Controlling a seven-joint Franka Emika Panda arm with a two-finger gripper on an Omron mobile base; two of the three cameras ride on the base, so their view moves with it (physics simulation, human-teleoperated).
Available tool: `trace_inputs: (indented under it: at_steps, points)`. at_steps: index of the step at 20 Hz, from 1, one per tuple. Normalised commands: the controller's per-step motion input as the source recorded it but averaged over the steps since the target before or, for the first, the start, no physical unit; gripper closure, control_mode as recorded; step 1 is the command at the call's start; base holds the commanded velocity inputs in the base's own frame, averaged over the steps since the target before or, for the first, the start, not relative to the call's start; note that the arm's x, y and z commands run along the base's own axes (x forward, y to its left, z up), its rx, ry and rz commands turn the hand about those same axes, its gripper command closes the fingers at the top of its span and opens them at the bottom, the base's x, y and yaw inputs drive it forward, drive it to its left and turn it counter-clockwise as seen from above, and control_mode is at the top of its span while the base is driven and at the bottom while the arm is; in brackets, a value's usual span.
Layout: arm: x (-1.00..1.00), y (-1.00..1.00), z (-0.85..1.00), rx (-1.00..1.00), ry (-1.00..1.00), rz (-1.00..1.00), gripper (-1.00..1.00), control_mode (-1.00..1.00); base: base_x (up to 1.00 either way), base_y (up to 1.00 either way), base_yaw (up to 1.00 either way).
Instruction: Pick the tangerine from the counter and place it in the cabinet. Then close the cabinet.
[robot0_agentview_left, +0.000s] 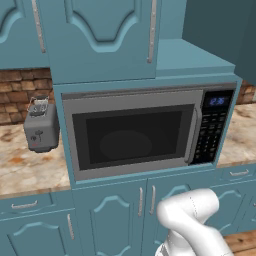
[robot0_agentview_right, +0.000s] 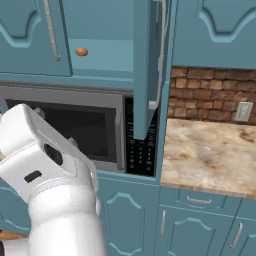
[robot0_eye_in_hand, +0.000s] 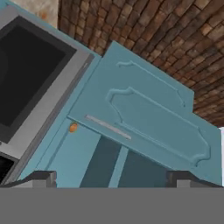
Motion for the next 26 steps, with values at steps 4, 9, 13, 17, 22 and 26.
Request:
trace_inputs:
  at_steps: [4, 9, 13, 17, 22, 26]
  points:
    - [-0.91, -0.72, -0.35, 0.32, -0.07, -0.01, -1.0, -1.0, 0.0, 0.0, 0.0]
    - [-0.22, -0.86, -0.28, 0.39, 0.02, 0.01, -1.0, -1.0, 0.0, 0.0, 0.0]
    - [0.43, -0.83, -0.16, 0.35, 0.12, 0.11, -1.0, -1.0, 0.0, 0.0, 0.0]
    - [0.82, -0.75, -0.1, 0.3, 0.19, 0.17, -1.0, -1.0, 0.0, 0.0, 0.0]
    - [0.92, -0.79, -0.26, 0.27, 0.22, 0.22, -1.0, -1.0, 0.0, 0.0, 0.0]
    - [0.88, -0.84, -0.34, 0.27, 0.21, 0.23, -1.0, -1.0, 0.0, 0.0, 0.0]
